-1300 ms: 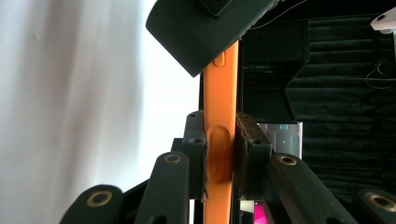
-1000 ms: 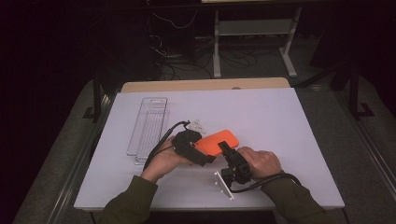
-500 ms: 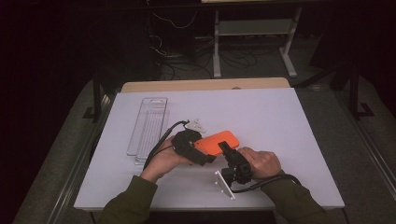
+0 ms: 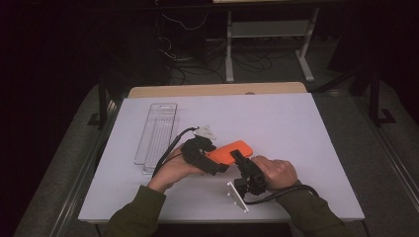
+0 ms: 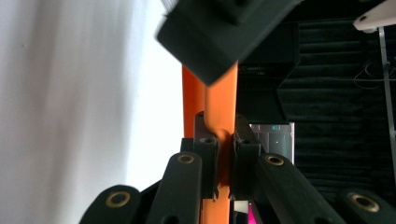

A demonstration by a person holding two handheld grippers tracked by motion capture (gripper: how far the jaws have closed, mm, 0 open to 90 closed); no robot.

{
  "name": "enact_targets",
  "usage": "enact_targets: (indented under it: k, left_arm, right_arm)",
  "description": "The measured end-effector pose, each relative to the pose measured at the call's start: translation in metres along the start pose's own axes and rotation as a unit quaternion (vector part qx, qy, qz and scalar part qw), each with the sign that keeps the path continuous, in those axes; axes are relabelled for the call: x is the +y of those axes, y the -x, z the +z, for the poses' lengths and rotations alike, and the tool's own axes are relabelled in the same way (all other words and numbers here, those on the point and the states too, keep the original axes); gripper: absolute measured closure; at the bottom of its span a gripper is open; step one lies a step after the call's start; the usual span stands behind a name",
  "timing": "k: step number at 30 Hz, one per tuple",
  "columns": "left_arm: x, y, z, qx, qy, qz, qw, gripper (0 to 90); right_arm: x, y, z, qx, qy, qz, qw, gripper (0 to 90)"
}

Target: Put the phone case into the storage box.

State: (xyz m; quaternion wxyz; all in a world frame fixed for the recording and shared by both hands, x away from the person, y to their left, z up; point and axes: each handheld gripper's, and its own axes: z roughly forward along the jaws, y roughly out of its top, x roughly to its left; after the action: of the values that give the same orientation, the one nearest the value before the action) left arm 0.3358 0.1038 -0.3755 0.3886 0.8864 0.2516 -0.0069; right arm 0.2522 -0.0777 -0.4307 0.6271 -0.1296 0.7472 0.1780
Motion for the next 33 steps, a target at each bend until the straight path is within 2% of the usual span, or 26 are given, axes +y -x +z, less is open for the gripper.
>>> enact_targets:
  k: [12, 21, 33]
  left_arm:
    - [0.001, -0.002, -0.005, -0.005, -0.005, 0.004, 1.0, 0.2]
    - [-0.002, -0.008, -0.012, -0.006, -0.007, 0.008, 0.9999, 0.0]
    - [-0.007, -0.019, -0.024, 0.01, -0.003, 0.001, 0.9999, 0.0]
  right_arm:
    - [-0.003, -0.002, 0.005, 0.021, -0.021, -0.005, 0.9995, 82.1]
    - [-0.011, -0.002, 0.009, 0.031, -0.037, 0.005, 0.9988, 82.0]
    - [-0.022, 0.002, 0.012, 0.032, -0.056, 0.025, 0.9976, 81.9]
